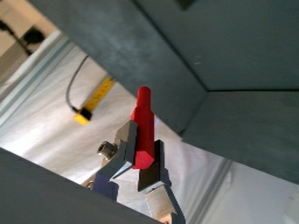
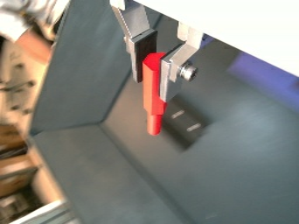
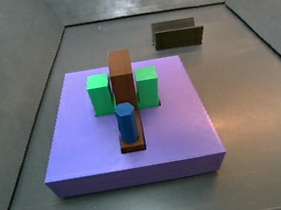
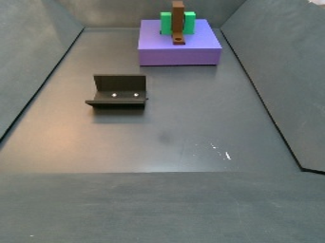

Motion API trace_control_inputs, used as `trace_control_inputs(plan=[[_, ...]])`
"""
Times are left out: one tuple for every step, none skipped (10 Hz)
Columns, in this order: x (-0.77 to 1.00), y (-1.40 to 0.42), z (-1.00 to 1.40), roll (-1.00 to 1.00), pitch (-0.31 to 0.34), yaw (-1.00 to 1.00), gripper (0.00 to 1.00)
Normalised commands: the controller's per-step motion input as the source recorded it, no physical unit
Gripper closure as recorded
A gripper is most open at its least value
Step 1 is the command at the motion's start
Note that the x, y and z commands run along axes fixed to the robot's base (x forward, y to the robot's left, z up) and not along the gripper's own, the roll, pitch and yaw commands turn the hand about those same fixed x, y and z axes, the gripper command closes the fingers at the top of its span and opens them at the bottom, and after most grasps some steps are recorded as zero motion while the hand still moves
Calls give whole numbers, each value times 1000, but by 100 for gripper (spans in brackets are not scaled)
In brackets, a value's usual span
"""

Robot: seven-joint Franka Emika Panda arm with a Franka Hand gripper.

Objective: Pick up the red object. Move up. Place the red object on the fixture. Regrasp the red object. Move to above the board. Insert the red object.
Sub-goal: Move to above the board.

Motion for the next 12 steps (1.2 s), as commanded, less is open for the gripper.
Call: trace_control_inputs(plan=[[-1069,-1400,271,-1000,57,-108,100],[-1058,-1400,280,-1000,68,-105,100],[-676,-878,179,-1000,70,-100,100],[-458,-562,104,-1000,73,-94,100],[-212,-224,36,-1000,82,-90,100],[-152,-132,44,-1000,75,-84,100],[-117,-41,11,-1000,69,-76,100],[-87,1,5,-1000,64,-70,100],[-70,17,6,-1000,56,-59,100],[-57,25,-1,-1000,48,-60,100],[-51,27,0,-743,20,-35,100],[-46,22,-1,-530,1,-24,100]])
